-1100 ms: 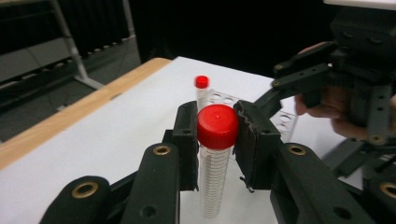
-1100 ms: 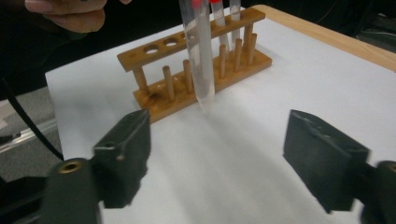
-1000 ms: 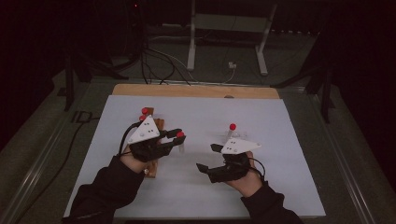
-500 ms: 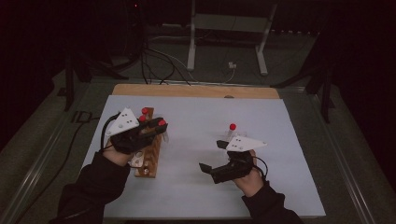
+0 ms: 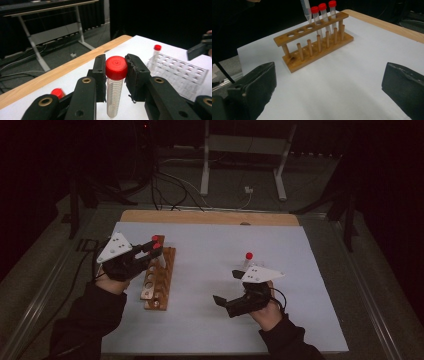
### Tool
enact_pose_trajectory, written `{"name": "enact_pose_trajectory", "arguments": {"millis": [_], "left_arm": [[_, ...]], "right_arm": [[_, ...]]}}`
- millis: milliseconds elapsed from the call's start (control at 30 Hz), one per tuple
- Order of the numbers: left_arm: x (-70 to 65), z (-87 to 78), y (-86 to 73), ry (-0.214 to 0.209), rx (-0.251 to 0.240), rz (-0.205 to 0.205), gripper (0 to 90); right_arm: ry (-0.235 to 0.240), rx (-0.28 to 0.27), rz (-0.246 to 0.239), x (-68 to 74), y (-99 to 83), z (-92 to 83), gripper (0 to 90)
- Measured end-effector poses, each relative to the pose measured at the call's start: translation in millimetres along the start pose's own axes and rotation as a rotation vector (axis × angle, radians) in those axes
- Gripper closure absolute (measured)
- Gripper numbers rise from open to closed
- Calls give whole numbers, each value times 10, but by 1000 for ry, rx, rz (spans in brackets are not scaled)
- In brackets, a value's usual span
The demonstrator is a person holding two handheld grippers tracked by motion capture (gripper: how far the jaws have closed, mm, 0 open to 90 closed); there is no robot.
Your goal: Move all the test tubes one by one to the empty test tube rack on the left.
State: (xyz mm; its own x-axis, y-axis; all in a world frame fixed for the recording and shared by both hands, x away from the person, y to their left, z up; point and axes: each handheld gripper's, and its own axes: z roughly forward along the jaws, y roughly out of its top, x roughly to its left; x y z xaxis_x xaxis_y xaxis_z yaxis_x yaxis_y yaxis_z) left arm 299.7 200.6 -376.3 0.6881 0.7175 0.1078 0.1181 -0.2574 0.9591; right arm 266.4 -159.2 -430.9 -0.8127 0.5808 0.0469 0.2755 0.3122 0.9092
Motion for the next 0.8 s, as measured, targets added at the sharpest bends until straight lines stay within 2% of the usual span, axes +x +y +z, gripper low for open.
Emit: {"name": "enact_pose_trajectory", "arguments": {"millis": [233, 433, 600, 800], "left_arm": [[102, -51, -98, 47, 8, -18, 719], [155, -23, -220, 81, 31, -24, 719], [165, 17, -329, 96, 36, -33, 719], [186, 74, -461, 97, 66, -52, 719]], "right_arm": [[6, 1, 3, -1, -4, 5, 0], [9, 0, -2, 16, 4, 0, 0], [6, 5, 3, -3, -12, 6, 0], [6, 8, 0, 1, -16, 10, 0]]}}
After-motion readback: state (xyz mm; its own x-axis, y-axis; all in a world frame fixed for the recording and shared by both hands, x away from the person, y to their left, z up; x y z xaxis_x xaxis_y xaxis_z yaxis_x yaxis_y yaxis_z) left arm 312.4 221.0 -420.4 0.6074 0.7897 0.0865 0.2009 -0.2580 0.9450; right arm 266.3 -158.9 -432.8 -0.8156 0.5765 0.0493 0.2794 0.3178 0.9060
